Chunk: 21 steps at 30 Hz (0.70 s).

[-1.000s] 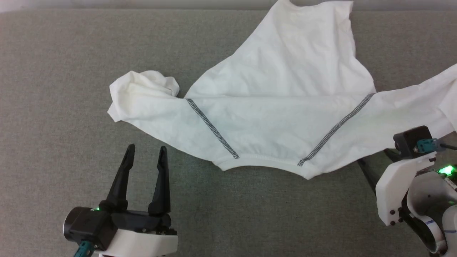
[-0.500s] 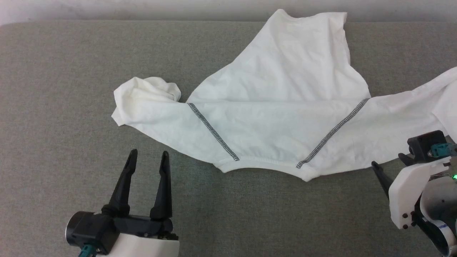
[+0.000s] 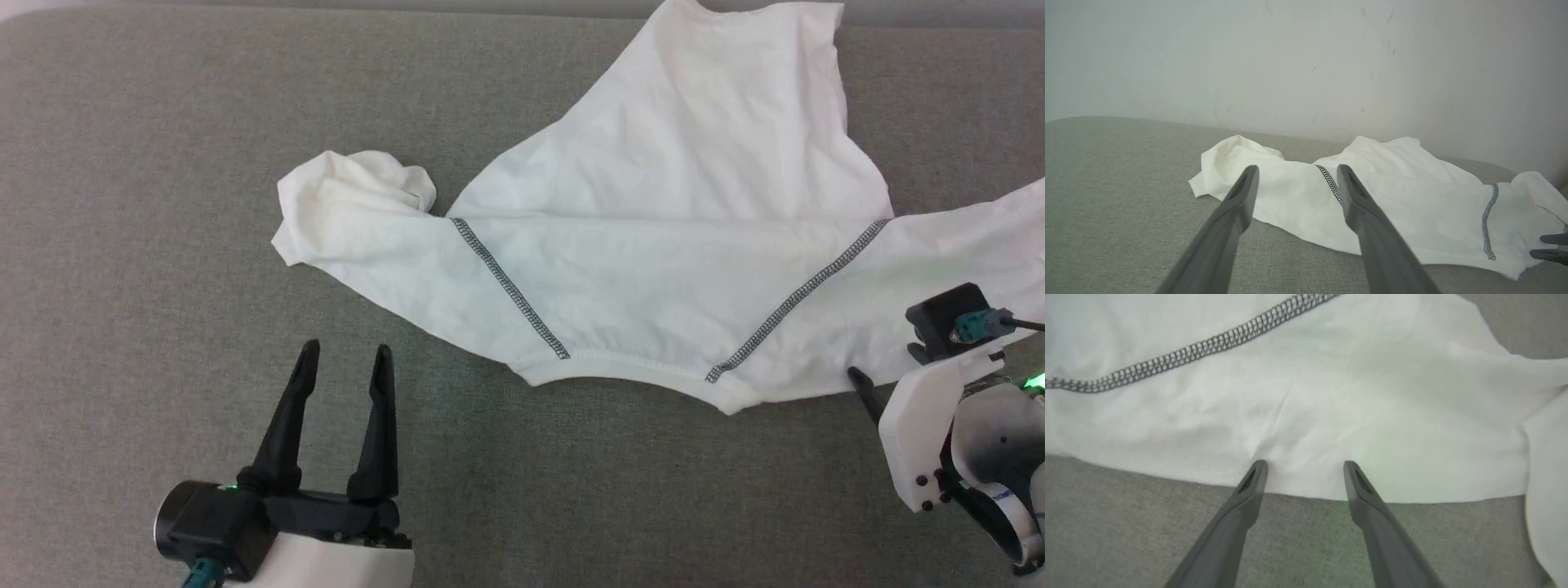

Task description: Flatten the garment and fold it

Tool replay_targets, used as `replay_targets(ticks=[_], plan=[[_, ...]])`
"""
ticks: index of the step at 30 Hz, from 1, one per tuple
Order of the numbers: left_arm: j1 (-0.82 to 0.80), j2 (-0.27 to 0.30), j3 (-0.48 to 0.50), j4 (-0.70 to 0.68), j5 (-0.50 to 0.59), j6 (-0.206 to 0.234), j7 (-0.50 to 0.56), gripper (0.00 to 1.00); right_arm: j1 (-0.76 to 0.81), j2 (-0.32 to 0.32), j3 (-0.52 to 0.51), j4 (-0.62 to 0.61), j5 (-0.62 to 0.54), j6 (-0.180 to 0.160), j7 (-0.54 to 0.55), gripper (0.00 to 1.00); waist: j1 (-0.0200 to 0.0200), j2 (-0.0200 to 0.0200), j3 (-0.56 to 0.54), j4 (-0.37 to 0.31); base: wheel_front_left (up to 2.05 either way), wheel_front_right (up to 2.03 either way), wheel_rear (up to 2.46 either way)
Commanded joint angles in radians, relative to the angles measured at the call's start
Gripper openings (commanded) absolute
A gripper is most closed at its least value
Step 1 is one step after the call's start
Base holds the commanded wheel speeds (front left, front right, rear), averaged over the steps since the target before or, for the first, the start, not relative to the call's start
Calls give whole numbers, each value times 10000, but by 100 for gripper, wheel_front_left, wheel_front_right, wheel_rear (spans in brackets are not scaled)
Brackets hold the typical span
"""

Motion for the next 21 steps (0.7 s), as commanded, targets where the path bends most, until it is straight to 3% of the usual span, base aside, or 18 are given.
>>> replay_targets(ticks=[1,12,18,19,20,21], plan=[[-174,-22,-8,-5,-69,-69,-49,100,-204,-63,45,87,-37,-7,-53,100,0,-1,145,92,0,0,0],[-421,-22,-90,-20,-114,-58,-49,100,-587,-316,262,558,80,-7,164,100,0,-1,605,242,0,0,0],[-551,-22,-131,21,-166,-66,-49,100,-516,-447,399,875,438,-7,1519,100,0,-1,788,287,0,0,0],[-569,-22,-129,30,-178,-68,-49,100,-503,-454,370,869,503,-7,1792,77,0,-1,806,287,0,0,0],[-588,-22,-124,42,-189,-70,-49,100,-499,-453,321,838,530,-7,2009,47,0,-1,819,287,0,0,0],[-606,-22,-120,57,-200,-73,-49,100,-489,-469,299,789,531,-7,2194,32,0,-1,827,287,0,0,0]])
